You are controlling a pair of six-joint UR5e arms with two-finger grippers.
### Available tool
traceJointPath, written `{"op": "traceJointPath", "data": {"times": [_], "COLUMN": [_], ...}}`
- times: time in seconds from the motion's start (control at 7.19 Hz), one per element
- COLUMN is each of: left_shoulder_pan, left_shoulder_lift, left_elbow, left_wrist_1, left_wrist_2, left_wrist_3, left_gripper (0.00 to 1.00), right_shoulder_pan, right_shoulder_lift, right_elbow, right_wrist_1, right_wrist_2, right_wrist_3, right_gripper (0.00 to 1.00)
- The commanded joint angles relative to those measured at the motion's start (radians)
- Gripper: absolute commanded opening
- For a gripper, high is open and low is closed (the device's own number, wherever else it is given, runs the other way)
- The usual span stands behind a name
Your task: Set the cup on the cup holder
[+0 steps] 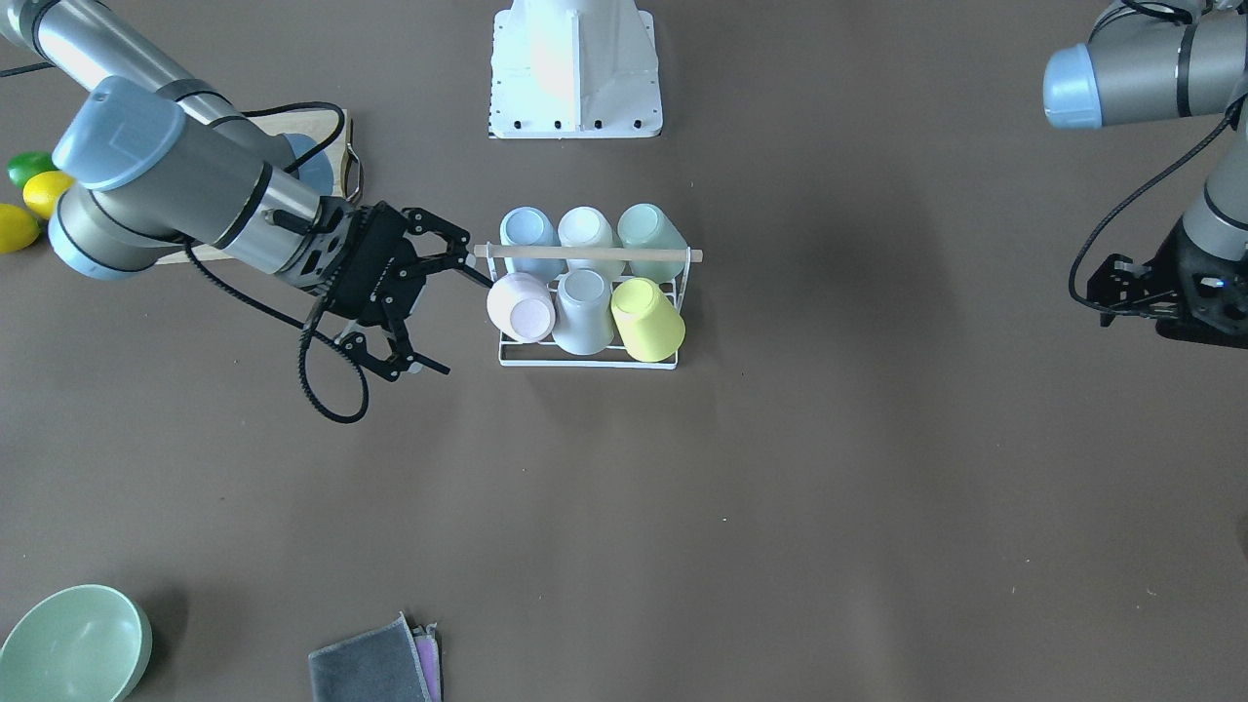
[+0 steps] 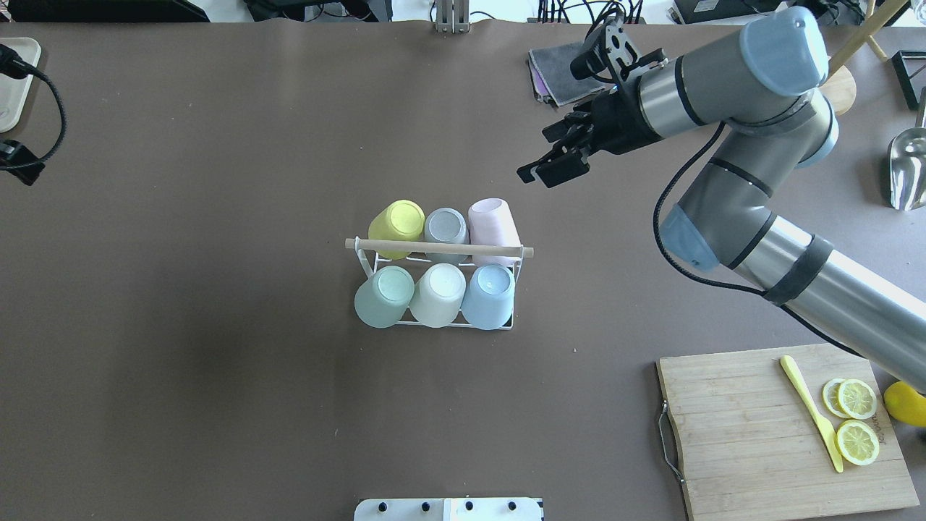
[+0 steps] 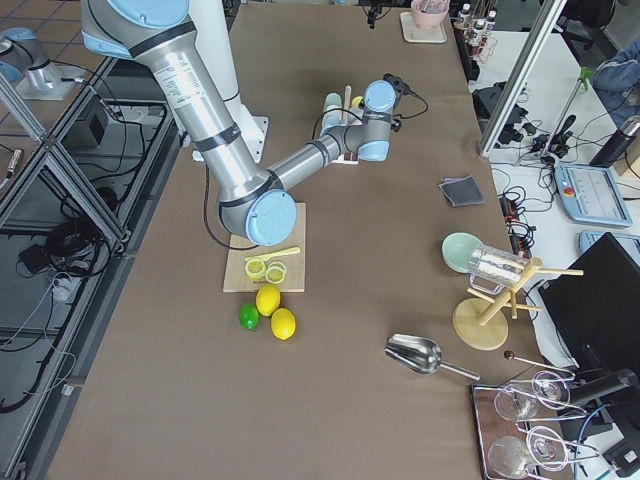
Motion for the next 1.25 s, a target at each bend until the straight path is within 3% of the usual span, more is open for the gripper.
{"op": "traceJointPath", "data": {"times": [0.0,0.14,0.28,0.56,0.7,1.11], "left_shoulder_pan": [-0.183,-0.297,-0.365,-0.506,-0.502,-0.5], "left_shoulder_lift": [0.063,0.117,0.169,0.273,0.293,0.283], "left_elbow": [0.064,0.122,0.156,0.153,0.156,0.149], "left_wrist_1": [0.013,-0.001,-0.042,-0.073,-0.104,-0.125], "left_wrist_2": [-0.073,-0.237,-0.294,-0.296,-0.285,-0.294], "left_wrist_3": [0.07,0.073,0.134,0.191,0.188,0.176], "left_gripper": [0.98,0.98,0.98,0.98,0.98,0.98], "right_shoulder_pan": [0.132,0.153,0.169,0.214,0.228,0.414], "right_shoulder_lift": [-0.08,-0.112,-0.198,-0.351,-0.437,-0.582], "right_elbow": [0.008,0.029,0.078,0.148,0.173,0.19], "right_wrist_1": [-0.179,-0.263,-0.335,-0.338,-0.336,-0.463], "right_wrist_2": [0.122,0.12,0.066,0.048,-0.018,0.003], "right_wrist_3": [0.0,0.0,-0.006,-0.022,-0.072,-0.243], "right_gripper": [1.0,1.0,1.0,1.0,1.0,1.0]}}
